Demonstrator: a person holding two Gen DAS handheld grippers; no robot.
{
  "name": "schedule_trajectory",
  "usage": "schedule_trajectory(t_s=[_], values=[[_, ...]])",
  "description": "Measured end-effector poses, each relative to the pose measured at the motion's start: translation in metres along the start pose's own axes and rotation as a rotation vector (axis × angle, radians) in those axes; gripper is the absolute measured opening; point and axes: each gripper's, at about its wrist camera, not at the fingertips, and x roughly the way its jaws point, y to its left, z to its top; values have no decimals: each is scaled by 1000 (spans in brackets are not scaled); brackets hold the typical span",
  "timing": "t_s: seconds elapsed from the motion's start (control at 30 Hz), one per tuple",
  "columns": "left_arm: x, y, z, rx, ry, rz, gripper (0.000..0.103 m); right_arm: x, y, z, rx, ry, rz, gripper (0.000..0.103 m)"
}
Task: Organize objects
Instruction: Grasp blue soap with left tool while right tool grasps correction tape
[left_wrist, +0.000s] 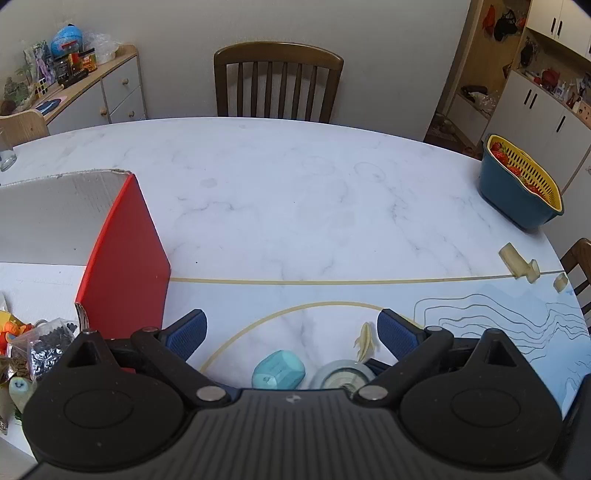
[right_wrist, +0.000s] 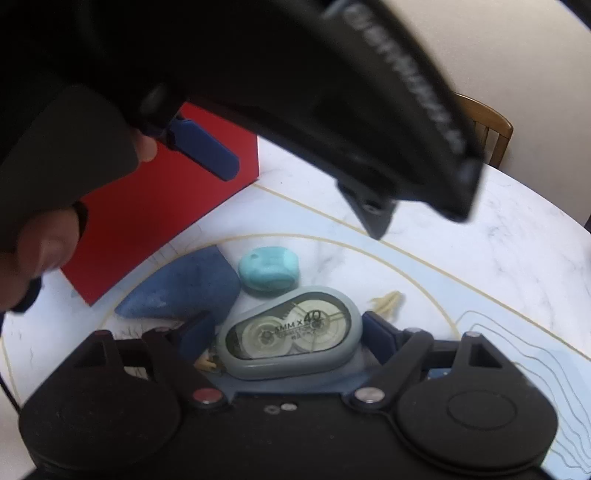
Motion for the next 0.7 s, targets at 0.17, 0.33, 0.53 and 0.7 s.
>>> schedule_trajectory(t_s=[0.17,0.33,0.53,0.7], values=[[3,0,-7,12,0,2,99,-15,-17,-16,-14,-3,13,84],[6,-7,-19,82,-19,28,99,-36,-41,-37,-32,-2,33,84],[14,-13,-36,120,-41,62,99,-53,-54,-50,-33,12,35,84],[24,-17,-46,130,-37,76,98,-52,-63,-54,-28,13,35,84]])
